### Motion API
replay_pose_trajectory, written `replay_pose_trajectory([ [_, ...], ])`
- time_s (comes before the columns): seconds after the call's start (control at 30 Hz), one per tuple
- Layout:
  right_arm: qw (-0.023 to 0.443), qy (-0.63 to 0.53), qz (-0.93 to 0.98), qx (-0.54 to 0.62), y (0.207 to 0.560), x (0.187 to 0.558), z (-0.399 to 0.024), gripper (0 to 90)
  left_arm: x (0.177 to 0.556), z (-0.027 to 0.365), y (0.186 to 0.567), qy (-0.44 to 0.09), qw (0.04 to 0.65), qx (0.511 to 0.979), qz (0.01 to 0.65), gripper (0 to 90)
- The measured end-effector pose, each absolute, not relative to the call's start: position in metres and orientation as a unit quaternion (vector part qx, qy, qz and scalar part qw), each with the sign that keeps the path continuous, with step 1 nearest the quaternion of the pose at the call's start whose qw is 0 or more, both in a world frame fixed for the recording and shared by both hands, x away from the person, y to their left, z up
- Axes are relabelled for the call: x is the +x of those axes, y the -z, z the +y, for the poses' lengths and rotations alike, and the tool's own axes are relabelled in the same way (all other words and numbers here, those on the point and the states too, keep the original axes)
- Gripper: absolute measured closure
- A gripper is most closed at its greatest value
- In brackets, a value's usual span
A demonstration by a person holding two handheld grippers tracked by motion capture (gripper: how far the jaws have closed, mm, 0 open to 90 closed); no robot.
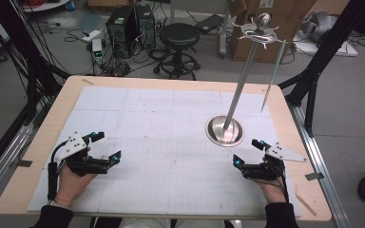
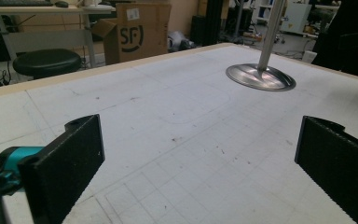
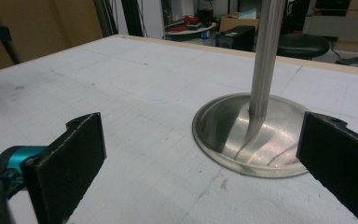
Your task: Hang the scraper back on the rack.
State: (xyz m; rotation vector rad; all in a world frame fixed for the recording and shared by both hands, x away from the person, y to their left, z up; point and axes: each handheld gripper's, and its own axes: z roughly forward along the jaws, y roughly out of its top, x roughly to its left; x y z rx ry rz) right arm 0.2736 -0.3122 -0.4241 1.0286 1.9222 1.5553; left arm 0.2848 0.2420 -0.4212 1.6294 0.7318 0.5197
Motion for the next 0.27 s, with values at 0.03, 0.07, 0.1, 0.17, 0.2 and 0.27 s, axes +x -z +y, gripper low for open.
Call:
replay_pose_trajectory([
  [0.03, 0.228, -0.566, 0.697, 0.377, 0.4258, 0.2735, -0.3133, 0.4, 0.2850, 0.2419, 0.4213, -0.223, 0.598, 0.702, 0.315, 1.8],
  [0.07, 0.228, -0.565, 0.697, 0.378, 0.4269, 0.2738, -0.3136, 0.4, 0.2848, 0.2417, 0.4213, -0.224, 0.598, 0.702, 0.315, 1.8],
  [0.1, 0.228, -0.565, 0.696, 0.379, 0.4277, 0.2742, -0.3138, 0.4, 0.2847, 0.2415, 0.4213, -0.224, 0.599, 0.702, 0.314, 1.8],
  [0.17, 0.226, -0.565, 0.697, 0.380, 0.4287, 0.2748, -0.3128, 0.4, 0.2847, 0.2414, 0.4214, -0.225, 0.599, 0.702, 0.314, 1.8],
  [0.2, 0.224, -0.564, 0.698, 0.380, 0.4291, 0.2749, -0.3120, 0.4, 0.2851, 0.2415, 0.4215, -0.226, 0.598, 0.703, 0.313, 1.8],
  [0.27, 0.221, -0.564, 0.700, 0.379, 0.4298, 0.2750, -0.3116, 0.4, 0.2855, 0.2410, 0.4220, -0.225, 0.598, 0.702, 0.315, 1.8],
])
